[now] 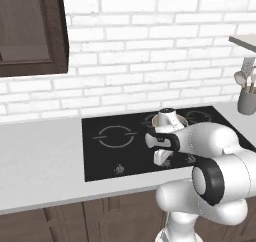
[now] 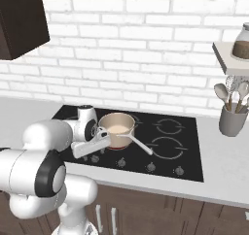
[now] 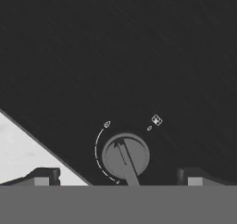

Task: Turn off the front center burner of the stove.

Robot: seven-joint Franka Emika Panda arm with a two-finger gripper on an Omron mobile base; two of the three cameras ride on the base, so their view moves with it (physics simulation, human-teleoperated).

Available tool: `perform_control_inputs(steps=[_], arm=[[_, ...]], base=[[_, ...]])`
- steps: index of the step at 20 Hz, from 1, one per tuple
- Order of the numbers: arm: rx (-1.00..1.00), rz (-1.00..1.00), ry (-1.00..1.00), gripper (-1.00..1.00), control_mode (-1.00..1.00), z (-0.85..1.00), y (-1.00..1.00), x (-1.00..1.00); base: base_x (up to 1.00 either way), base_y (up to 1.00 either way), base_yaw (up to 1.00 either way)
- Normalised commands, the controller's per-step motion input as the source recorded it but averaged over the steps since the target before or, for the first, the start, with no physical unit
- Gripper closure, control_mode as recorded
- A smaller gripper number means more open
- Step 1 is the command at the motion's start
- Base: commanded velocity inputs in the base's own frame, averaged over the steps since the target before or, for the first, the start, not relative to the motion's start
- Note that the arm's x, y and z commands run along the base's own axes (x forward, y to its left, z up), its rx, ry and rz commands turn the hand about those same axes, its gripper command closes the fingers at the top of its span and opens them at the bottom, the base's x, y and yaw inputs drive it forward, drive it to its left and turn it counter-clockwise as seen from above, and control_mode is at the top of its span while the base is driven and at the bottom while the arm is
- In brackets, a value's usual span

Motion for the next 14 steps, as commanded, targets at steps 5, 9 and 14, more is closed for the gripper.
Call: perform_control_inputs(steps=[5, 9, 14], arm=[[0.00, 0.00, -0.01, -1.00, -1.00, -0.02, 0.00, 0.01], [0.00, 0.00, 0.00, -1.00, -1.00, -0.08, 0.00, 0.13], [0.00, 0.00, 0.00, -1.00, -1.00, -0.17, 0.00, 0.09]], base=[[0.00, 0.00, 0.00], [0.00, 0.00, 0.00], [0.00, 0.00, 0.00]])
